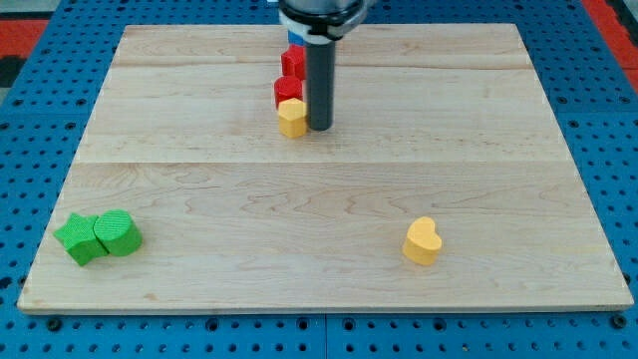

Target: Place the yellow heart below the yellow hexagon

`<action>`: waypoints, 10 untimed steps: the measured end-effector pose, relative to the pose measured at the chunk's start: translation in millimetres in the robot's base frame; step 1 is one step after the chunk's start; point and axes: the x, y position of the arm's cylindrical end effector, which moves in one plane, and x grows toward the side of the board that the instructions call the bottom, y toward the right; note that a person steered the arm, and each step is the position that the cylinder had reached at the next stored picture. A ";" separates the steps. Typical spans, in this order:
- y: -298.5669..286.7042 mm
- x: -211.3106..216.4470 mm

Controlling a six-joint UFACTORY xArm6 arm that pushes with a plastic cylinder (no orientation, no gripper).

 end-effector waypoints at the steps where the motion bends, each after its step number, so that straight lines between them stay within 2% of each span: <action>1: 27.7 15.1; 2: 64.1 65.1; 3: 151.4 91.1; 5: 226.4 194.5; 6: 174.3 212.6; 8: 81.5 136.1; 10: -20.3 102.1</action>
